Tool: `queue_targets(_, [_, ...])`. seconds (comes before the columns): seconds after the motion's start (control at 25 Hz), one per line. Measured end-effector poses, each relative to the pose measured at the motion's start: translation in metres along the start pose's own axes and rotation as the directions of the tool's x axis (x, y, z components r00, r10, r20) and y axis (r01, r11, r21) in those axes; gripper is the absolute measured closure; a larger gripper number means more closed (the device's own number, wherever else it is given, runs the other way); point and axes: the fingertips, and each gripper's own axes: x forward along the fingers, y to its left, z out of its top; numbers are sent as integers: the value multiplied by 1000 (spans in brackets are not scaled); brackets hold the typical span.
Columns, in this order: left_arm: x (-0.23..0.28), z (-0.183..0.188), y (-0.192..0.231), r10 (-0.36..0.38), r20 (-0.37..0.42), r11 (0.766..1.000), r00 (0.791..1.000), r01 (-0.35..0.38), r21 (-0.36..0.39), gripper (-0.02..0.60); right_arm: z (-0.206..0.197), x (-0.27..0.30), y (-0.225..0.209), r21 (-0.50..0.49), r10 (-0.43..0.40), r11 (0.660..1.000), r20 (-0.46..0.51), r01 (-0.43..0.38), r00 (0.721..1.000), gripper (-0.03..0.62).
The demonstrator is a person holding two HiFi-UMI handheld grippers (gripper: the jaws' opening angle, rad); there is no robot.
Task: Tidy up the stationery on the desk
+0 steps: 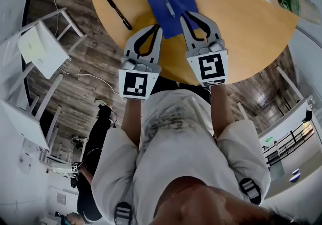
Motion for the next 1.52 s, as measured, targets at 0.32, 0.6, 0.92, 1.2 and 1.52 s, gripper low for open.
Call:
queue_targets(0.32, [12,-18,13,-4,-30,1000,1000,4,-7,568,-25,40,6,36,26,999,-69,-23,997,430])
queue_targets(0.6, [18,-33,12,-8,-54,1000,999,7,-14,568,-51,68,3,95,11,996,-131,2,991,424])
queue_targets(0.92, [22,-45,13,-8,-78,1000,997,7,-16,568,-60,85,5,117,27,993,-156,-8,987,424])
queue_targets(1.2, [25,-47,16,-1,-78,1000,997,1,-1,568,-65,89,5,161,37,987,-154,-12,987,436])
queue_targets(1.52, [25,-48,16,8,-83,1000,997,-7,7,568,-64,88,7,161,-3,987,-140,25,990,490])
